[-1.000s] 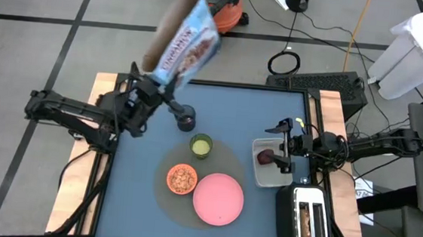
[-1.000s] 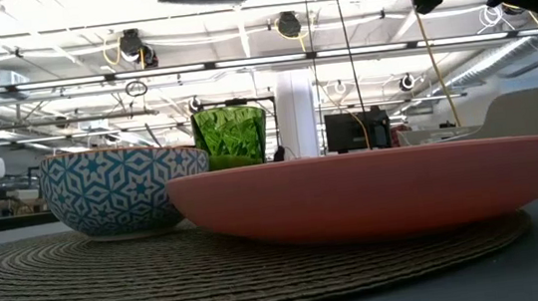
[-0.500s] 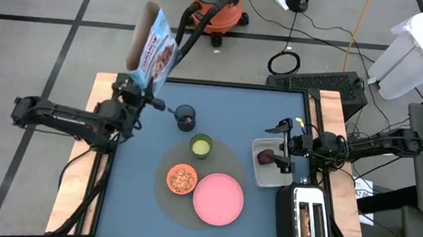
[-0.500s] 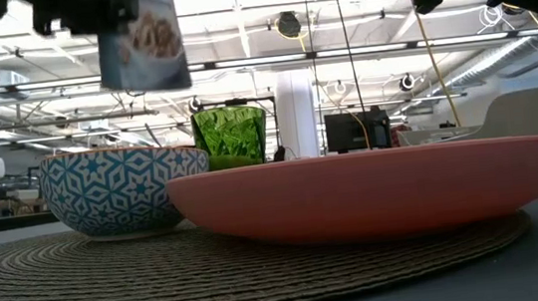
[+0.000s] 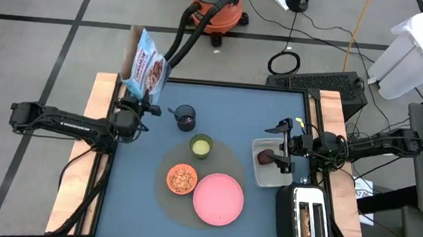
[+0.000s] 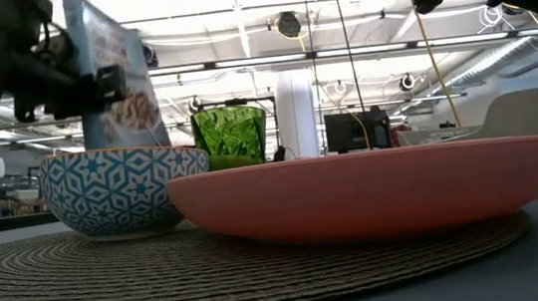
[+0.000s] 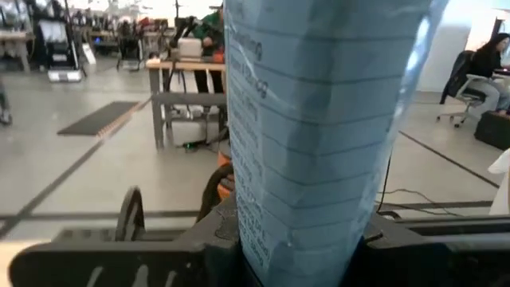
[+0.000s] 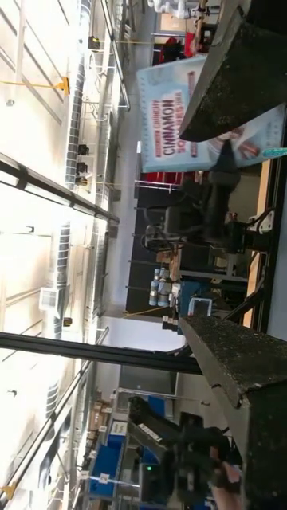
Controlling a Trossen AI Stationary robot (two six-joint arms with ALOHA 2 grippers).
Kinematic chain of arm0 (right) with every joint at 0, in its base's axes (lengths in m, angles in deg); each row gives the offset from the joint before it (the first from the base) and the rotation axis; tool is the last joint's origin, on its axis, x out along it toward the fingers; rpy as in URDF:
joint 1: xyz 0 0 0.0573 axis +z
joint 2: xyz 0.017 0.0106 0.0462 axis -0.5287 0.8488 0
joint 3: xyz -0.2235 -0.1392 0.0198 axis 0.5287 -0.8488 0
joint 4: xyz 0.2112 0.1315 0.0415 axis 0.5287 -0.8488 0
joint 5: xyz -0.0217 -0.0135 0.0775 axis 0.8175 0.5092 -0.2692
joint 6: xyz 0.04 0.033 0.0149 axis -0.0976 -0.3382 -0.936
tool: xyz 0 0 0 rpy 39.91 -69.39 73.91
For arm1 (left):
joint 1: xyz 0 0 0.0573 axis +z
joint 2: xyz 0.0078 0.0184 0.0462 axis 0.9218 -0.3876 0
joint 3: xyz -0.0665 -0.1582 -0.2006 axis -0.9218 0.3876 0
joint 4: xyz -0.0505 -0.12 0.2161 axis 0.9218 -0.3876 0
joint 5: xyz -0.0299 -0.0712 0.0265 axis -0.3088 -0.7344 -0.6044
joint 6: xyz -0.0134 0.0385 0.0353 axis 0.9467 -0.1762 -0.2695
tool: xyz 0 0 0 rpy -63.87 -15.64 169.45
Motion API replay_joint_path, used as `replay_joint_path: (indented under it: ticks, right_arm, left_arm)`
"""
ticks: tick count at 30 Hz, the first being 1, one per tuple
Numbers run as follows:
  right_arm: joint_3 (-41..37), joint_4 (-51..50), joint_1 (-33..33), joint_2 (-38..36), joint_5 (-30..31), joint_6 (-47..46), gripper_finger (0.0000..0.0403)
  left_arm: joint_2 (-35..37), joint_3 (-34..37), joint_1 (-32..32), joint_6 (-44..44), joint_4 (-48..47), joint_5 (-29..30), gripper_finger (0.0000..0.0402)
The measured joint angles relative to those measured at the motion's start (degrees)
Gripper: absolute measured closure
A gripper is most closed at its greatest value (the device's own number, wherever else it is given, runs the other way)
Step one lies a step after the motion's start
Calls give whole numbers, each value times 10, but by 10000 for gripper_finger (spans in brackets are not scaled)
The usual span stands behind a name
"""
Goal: Arrange a breakfast setting
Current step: Pour the cereal from the cereal box into the red bowl
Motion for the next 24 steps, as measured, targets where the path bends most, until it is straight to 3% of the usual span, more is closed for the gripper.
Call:
replay_joint_path:
  ticks: [11, 24]
  right_arm:
    - [0, 0, 0, 0, 0, 0, 34]
    - [0, 0, 0, 0, 0, 1, 34]
  left_arm:
    - [0, 39, 1, 119, -79, -11, 300]
    - [0, 39, 1, 232, -226, -80, 300]
